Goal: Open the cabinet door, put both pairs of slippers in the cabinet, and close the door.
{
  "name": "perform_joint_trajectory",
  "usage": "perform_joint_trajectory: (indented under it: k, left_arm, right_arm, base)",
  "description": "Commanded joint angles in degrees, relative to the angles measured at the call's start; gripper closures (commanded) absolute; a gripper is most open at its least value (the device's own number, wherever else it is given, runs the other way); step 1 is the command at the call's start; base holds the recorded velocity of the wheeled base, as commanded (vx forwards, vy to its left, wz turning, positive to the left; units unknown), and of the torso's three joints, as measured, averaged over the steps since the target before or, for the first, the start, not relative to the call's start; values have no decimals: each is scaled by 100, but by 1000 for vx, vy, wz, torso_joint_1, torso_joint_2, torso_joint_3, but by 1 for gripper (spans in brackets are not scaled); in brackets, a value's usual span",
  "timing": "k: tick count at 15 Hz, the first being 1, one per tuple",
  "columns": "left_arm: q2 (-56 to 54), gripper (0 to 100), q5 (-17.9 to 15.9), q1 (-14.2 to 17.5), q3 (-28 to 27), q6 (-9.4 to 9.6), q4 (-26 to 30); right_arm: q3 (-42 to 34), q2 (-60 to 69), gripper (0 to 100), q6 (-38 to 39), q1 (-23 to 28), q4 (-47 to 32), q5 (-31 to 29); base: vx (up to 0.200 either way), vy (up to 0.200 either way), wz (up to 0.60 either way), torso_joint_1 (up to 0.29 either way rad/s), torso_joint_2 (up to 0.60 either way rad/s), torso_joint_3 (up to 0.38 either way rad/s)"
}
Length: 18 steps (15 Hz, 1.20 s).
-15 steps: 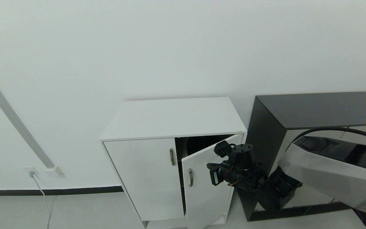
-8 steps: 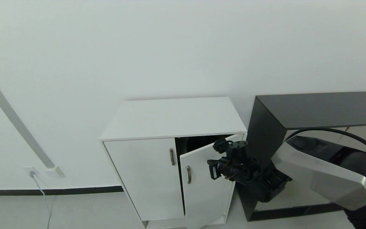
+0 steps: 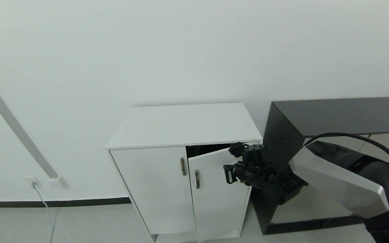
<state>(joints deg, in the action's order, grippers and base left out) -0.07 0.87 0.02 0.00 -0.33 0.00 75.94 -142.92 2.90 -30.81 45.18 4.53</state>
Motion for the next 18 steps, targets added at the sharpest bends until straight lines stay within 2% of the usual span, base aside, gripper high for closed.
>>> perform_joint_trajectory:
  k: [1, 18]
  left_arm:
    - [7, 100, 1, 6, 0, -2, 0]
    - [7, 100, -7, 6, 0, -2, 0]
  right_arm:
    - [185, -16, 100, 9, 40, -132, 4]
    - [1653, -254, 100, 9, 110, -1389, -111]
  base:
    - [0, 0, 0, 0, 0, 0]
    - [0, 0, 0, 0, 0, 0]
